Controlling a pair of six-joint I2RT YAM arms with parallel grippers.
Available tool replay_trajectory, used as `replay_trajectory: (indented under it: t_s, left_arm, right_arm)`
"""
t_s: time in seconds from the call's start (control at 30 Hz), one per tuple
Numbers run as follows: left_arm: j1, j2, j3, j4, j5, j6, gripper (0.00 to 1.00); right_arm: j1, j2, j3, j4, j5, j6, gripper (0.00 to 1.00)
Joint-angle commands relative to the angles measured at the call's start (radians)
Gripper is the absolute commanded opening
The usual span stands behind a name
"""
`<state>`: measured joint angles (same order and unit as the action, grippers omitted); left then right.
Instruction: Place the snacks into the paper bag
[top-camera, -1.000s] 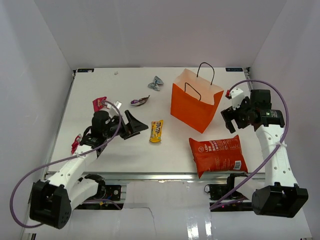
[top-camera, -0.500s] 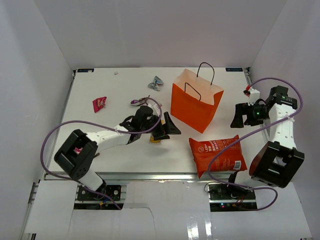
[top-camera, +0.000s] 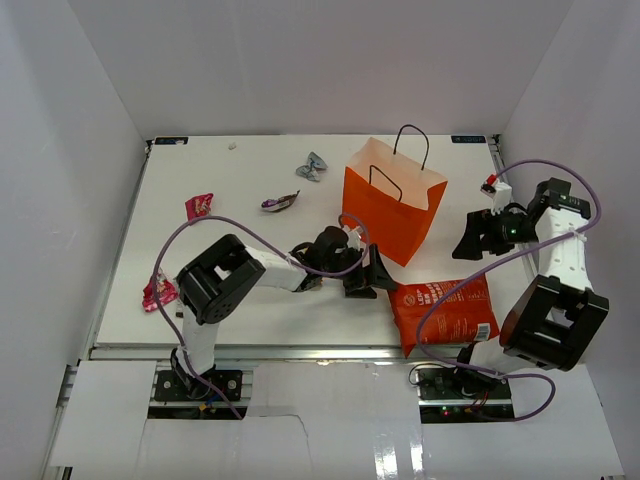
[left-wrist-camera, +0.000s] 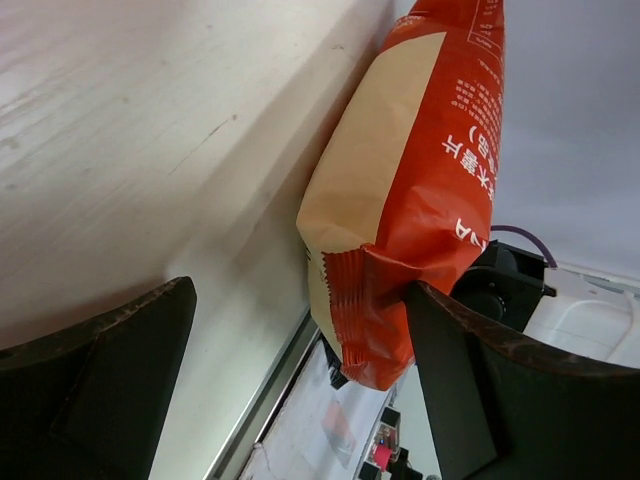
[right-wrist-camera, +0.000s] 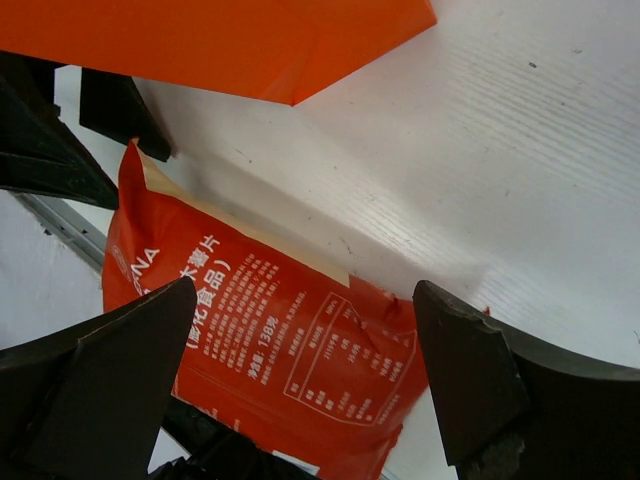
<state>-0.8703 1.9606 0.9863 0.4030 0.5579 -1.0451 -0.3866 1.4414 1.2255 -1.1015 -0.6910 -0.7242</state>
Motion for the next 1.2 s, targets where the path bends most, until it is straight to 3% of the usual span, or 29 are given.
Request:
replay_trajectory:
  t_s: [0.0,0.2,0.47,0.77,0.9,1.1,1.17]
  left_arm:
    - [-0.027,0.017,0.055,0.089,0.071,-0.027,0.96]
    - [-0.042,0.014,0.040,0.146,0.082,-0.072,0.90]
    - [-0.044,-0.035,0.026,0.192,0.092,-0.096,0.93]
    - [-0.053,0.070,0.067,0.195,0.123,-0.151,0.96]
    - [-0.059,0.104,0.110,0.194,0.146,-0.150,0.80]
    - [-0.062,0.120,0.121,0.195,0.163,-0.150,0.68]
    - [-0.062,0.118,0.127,0.195,0.165,-0.138,0.58]
  right_arm:
    - [-0.008,-0.001,-0.027,0.000,-0.051,-0.041,0.95]
    - [-0.009,-0.012,-0.075,0.022,-0.033,-0.067,0.96]
    - [-0.012,-0.056,-0.150,0.078,0.044,-0.054,0.98]
    - [-0.012,-0.056,-0.127,0.083,0.054,-0.037,0.98]
    - [-0.012,-0.050,-0.118,0.083,0.054,-0.034,0.98]
    - [-0.012,-0.041,-0.113,0.084,0.048,-0.029,0.98]
    - [-0.012,-0.041,-0.110,0.084,0.048,-0.029,0.98]
